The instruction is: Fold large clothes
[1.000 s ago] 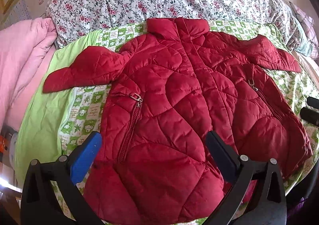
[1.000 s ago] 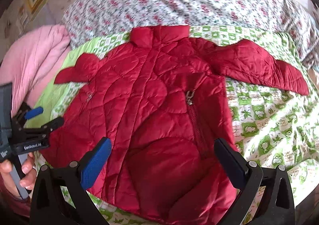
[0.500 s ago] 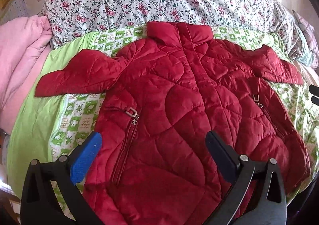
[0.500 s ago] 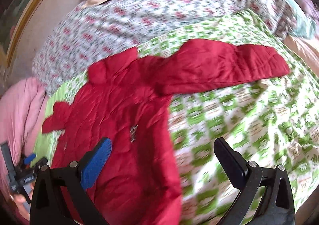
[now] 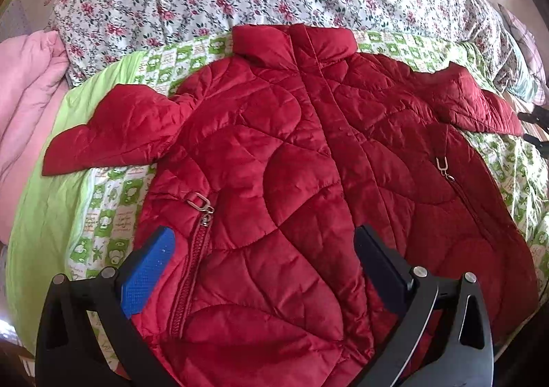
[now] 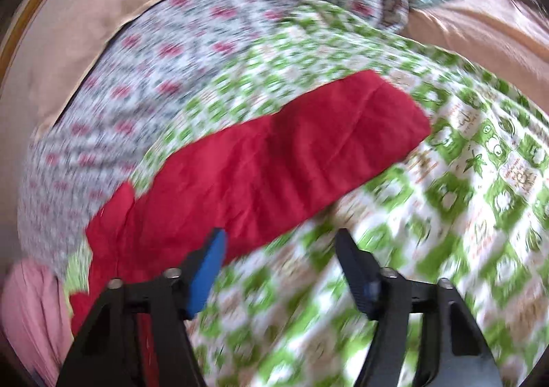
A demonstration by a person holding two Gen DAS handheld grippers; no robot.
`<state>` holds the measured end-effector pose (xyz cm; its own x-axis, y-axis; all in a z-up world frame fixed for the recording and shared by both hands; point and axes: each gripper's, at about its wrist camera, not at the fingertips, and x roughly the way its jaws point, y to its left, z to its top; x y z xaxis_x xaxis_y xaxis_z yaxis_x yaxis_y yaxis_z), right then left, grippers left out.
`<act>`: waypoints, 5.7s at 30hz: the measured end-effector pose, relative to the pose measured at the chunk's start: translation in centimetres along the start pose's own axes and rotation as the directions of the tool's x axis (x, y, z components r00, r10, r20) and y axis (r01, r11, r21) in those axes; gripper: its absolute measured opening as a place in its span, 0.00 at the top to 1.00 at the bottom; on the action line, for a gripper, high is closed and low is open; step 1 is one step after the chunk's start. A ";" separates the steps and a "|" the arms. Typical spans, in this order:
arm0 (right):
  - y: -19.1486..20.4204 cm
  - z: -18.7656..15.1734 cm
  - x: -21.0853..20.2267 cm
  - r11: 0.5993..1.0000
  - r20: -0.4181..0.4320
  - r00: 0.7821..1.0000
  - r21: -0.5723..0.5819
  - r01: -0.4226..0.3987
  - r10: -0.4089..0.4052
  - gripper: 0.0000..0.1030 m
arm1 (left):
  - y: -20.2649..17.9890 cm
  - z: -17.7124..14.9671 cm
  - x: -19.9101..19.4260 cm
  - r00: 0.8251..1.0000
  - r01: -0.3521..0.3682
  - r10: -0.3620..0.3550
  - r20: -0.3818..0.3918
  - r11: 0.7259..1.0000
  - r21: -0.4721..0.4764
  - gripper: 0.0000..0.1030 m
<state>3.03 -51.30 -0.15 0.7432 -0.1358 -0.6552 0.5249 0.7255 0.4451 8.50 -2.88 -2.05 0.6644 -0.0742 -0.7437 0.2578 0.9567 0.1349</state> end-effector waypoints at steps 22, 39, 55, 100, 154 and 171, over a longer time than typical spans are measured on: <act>-4.0 3.9 5.8 0.994 0.126 0.992 0.112 0.009 -0.023 0.90 | -1.6 0.6 3.2 0.996 0.043 -0.042 -0.081 0.999 0.014 0.00; 17.1 -2.0 0.4 0.893 0.038 0.954 -0.365 -0.264 0.298 0.93 | 1.1 0.8 2.9 0.990 0.112 -0.118 -0.072 0.991 -0.077 0.00; 38.0 -15.4 6.4 0.650 -0.331 0.856 -0.557 -0.518 0.398 0.93 | 8.7 0.5 3.3 0.988 0.114 -0.136 -0.071 0.959 -0.259 0.00; 30.7 -16.6 9.1 0.743 -0.216 0.957 -0.604 -0.288 0.196 0.33 | 12.2 9.8 18.6 0.963 0.181 -0.220 -0.157 0.957 -0.227 0.90; 32.8 -17.4 14.2 0.724 -0.261 0.963 -0.653 -0.222 0.060 0.34 | 12.0 6.8 14.8 0.961 0.242 -0.270 -0.063 0.927 -0.285 0.73; 32.7 -20.7 10.0 0.682 -0.342 0.934 -0.659 -0.317 0.104 0.34 | 24.2 2.9 14.0 0.987 0.125 -0.160 -0.029 0.860 -0.495 0.63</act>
<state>19.08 -14.97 -4.80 0.6067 0.1793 -0.7744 -0.1512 0.9825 0.1090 26.10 18.42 -7.29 0.5939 -0.2182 -0.7744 -0.0424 0.9527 -0.3009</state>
